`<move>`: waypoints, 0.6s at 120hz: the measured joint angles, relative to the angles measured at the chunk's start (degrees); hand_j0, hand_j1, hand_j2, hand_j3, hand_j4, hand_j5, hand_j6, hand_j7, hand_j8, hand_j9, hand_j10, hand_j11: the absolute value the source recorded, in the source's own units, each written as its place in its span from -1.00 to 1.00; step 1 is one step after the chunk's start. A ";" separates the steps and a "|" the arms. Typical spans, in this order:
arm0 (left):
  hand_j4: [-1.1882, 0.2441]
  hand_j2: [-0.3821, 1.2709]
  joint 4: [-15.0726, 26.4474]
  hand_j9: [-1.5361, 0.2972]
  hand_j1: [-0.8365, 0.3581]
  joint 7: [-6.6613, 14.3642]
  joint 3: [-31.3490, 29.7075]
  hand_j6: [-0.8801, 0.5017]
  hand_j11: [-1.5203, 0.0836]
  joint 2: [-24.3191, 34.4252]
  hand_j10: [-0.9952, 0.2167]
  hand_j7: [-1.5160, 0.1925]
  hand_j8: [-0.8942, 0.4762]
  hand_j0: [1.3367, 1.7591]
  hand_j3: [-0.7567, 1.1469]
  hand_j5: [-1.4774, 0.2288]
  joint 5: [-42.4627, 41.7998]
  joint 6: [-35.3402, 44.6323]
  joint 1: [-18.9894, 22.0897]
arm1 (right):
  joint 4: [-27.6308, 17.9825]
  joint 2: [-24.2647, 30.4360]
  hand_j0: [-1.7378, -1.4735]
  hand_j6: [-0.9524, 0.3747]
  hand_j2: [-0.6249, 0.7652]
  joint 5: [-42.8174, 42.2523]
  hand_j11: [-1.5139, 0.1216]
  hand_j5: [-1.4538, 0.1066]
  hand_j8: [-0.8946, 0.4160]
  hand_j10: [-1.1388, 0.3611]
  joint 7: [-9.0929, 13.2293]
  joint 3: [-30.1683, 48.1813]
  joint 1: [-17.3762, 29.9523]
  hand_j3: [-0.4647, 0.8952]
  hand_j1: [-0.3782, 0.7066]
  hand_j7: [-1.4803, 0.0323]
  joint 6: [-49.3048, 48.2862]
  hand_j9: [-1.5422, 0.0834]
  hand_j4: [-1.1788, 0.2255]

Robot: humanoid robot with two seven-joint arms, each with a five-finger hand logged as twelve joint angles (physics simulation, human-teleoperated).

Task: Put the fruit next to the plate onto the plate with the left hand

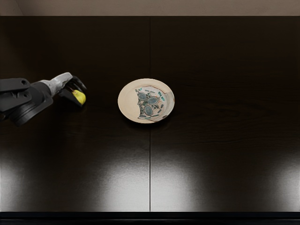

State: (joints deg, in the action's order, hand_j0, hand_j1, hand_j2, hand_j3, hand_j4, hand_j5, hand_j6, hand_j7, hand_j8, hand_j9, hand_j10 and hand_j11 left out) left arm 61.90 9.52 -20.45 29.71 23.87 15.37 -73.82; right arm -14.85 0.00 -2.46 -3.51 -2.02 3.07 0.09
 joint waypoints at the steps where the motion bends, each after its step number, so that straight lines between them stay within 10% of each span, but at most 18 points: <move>1: -0.17 -0.17 0.04 -0.18 -0.08 0.00 0.02 -0.53 -0.08 0.00 -0.34 -0.13 -0.44 0.52 -0.21 -0.18 0.00 0.00 0.00 | 0.00 0.00 -0.40 0.41 -0.11 0.00 0.82 0.83 0.34 0.49 0.00 0.00 0.00 -0.32 -0.90 0.92 0.00 0.87 0.65; 72: -0.18 -0.08 2.02 -0.18 -0.11 -0.03 1.80 -0.54 -0.08 -0.26 -0.36 -0.15 -0.44 0.52 -0.21 -0.20 0.04 0.00 -2.57 | 0.00 0.00 -0.40 0.41 -0.11 0.00 0.82 0.83 0.34 0.49 0.00 0.00 0.00 -0.32 -0.90 0.93 0.00 0.87 0.65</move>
State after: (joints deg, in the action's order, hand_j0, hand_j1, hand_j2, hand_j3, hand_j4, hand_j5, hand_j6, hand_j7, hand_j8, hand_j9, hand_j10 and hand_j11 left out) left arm 63.92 9.50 -18.65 29.45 23.91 15.37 -76.39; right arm -14.85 0.00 -2.47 -3.51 -2.02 3.07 0.09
